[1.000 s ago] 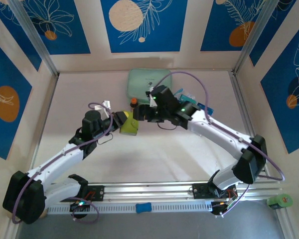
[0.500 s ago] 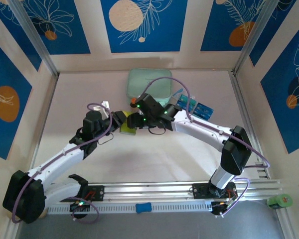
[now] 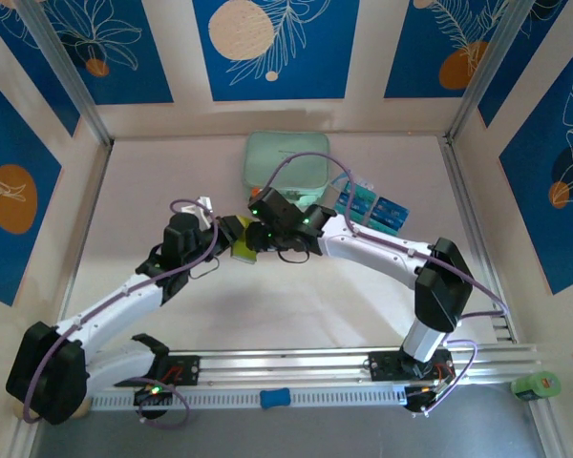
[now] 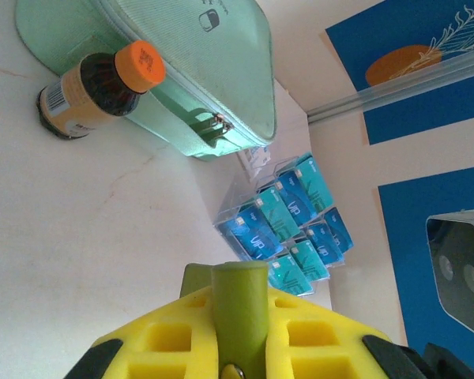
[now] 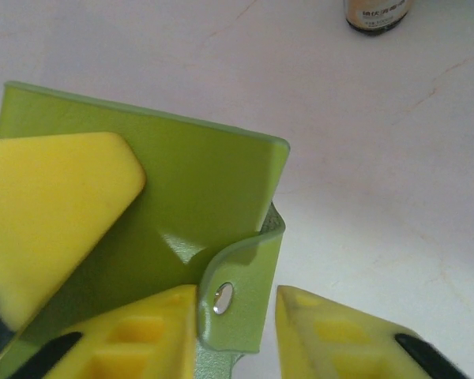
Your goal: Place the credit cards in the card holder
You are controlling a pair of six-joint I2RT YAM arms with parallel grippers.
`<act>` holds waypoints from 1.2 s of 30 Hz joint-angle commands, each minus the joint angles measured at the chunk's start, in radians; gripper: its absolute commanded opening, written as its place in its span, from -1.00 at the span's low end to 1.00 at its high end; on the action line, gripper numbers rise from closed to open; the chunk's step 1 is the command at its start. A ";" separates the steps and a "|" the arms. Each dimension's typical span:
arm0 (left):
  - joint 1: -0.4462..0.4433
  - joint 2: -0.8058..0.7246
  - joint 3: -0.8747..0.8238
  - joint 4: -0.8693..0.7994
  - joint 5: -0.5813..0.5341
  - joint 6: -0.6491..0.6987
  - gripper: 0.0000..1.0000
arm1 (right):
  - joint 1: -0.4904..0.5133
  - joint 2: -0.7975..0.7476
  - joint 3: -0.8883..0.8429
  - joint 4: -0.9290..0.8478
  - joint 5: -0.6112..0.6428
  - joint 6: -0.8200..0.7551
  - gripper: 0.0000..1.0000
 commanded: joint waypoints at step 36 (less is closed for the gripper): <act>-0.032 0.011 0.040 0.107 0.001 -0.020 -1.00 | -0.120 -0.206 -0.171 -0.041 -0.017 -0.025 -0.39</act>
